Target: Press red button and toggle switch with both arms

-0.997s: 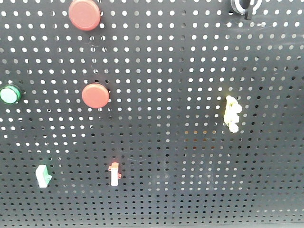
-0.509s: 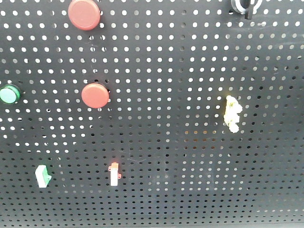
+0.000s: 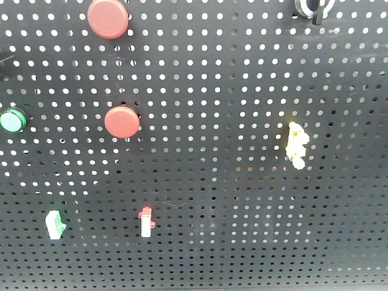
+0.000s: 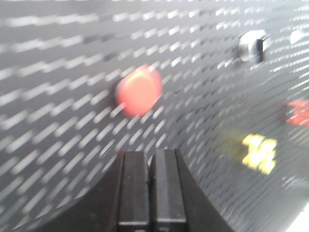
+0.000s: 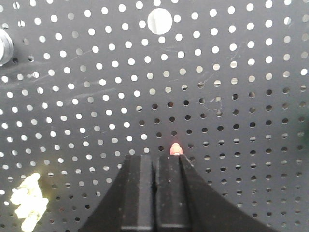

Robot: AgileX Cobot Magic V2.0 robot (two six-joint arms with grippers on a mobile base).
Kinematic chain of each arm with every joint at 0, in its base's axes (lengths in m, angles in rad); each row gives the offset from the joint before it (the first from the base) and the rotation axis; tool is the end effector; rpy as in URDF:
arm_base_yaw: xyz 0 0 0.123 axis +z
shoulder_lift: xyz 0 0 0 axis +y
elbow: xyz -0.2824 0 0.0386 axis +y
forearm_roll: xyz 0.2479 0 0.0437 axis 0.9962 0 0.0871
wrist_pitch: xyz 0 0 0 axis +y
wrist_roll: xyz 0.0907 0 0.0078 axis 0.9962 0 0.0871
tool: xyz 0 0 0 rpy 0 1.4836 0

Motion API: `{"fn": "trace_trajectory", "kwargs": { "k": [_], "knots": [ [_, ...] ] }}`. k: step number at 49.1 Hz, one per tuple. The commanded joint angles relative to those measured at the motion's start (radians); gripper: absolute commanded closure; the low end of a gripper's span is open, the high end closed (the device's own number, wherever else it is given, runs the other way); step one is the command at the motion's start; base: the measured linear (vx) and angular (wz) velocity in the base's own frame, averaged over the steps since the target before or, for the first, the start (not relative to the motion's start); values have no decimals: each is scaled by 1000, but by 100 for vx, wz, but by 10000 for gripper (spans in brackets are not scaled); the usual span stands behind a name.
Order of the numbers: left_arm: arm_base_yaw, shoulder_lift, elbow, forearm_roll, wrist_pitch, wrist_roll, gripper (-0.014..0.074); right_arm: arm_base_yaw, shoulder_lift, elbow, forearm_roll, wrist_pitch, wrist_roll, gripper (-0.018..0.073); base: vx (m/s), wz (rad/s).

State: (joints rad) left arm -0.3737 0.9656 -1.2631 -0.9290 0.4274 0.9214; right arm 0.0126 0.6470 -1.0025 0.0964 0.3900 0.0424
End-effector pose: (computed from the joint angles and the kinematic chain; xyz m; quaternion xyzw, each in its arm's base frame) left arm 0.1570 -0.0941 0.5017 0.2571 0.6149 -0.2333 0.7080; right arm 0.1059 0.0047 0.4561 0.0276 0.6871 0.0648 0.7231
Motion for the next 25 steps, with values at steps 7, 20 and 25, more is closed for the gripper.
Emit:
{"fn": "trace_trajectory", "kwargs": {
  "k": [7, 20, 25],
  "knots": [
    [-49, 147, -185, -63, -2, 20, 594, -6, 6, -29, 2, -85, -6, 562, 0, 0],
    [-58, 254, -280, -60, -60, 17, 594, -6, 6, -29, -2, -81, -5, 562, 0, 0],
    [-58, 283, -279, -58, -93, 17, 594, -6, 6, -29, -2, -78, -5, 562, 0, 0]
  ]
}}
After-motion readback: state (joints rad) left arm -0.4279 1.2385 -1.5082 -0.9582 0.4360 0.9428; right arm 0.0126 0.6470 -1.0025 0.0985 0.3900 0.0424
